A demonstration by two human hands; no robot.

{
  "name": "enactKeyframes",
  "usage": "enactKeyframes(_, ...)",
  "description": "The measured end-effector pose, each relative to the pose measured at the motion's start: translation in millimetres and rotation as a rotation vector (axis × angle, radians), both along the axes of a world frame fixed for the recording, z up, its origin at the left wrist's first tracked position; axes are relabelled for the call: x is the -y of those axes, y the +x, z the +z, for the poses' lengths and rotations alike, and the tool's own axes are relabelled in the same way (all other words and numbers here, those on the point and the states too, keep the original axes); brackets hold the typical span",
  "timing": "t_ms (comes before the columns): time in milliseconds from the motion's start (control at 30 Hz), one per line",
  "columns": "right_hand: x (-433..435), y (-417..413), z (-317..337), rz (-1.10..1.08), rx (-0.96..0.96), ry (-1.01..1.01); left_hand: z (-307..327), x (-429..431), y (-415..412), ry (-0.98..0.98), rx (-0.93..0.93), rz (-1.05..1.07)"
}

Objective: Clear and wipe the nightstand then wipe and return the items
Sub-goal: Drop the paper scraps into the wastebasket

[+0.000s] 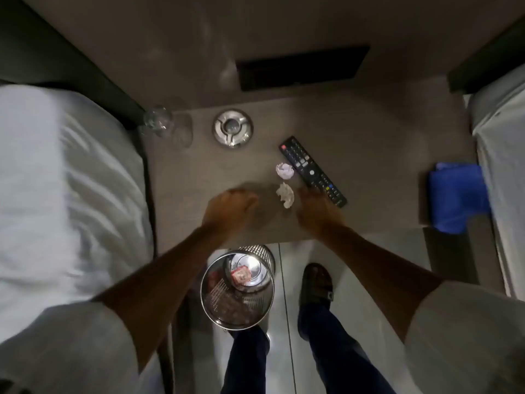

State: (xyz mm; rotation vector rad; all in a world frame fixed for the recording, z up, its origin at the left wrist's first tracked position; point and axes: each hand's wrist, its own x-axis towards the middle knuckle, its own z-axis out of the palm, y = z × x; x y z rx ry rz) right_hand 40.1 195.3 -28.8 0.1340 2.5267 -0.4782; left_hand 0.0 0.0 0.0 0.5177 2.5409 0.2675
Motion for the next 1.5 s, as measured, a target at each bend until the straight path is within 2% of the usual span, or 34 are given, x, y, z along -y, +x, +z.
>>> enactKeyframes(67,7,-5,-20,-0.009,-0.12,-0.023,-23,-11,-23,0.034,-0.108,0.017)
enactKeyframes(133,14,-5,-34,0.092,-0.204,-0.026,-42,-26,-48,0.079,-0.184,-0.028)
enactKeyframes(333,2,23,-55,0.225,-0.276,0.052,-61,-62,-62,0.128,-0.138,-0.265)
enactKeyframes(433,2,29,-53,0.125,-0.261,-0.015,-70,-56,-51,0.144,-0.081,-0.257)
enactKeyframes(667,23,31,-55,-0.328,-0.242,-0.239,-81,-26,-20,0.219,-0.216,-0.16)
enactKeyframes(867,36,33,-53,-0.371,-0.254,-0.303,-75,-17,-5,0.297,-0.316,0.047)
enactKeyframes(967,38,33,-55,-0.352,-0.26,-0.304,-72,-24,-8,0.302,-0.228,-0.069)
enactKeyframes(1033,39,36,-57,-0.365,-0.259,-0.3,-76,-23,-6,0.199,-0.094,-0.195)
enactKeyframes(1067,39,39,-57,-0.377,-0.256,-0.297,-80,-19,-2,0.175,-0.095,-0.226)
enactKeyframes(1167,40,53,-56,-0.343,-0.242,-0.285,-82,-2,29,0.245,-0.132,-0.066)
enactKeyframes(1267,48,70,-55,-0.196,-0.22,-0.295,-81,25,76,0.262,-0.109,0.141)
enactKeyframes(1400,67,97,-55,-0.1,-0.173,-0.297,-89,55,139,0.203,-0.117,0.097)
enactKeyframes(1500,77,126,-62,-0.087,-0.077,-0.327,-102,68,174,0.138,-0.017,0.195)
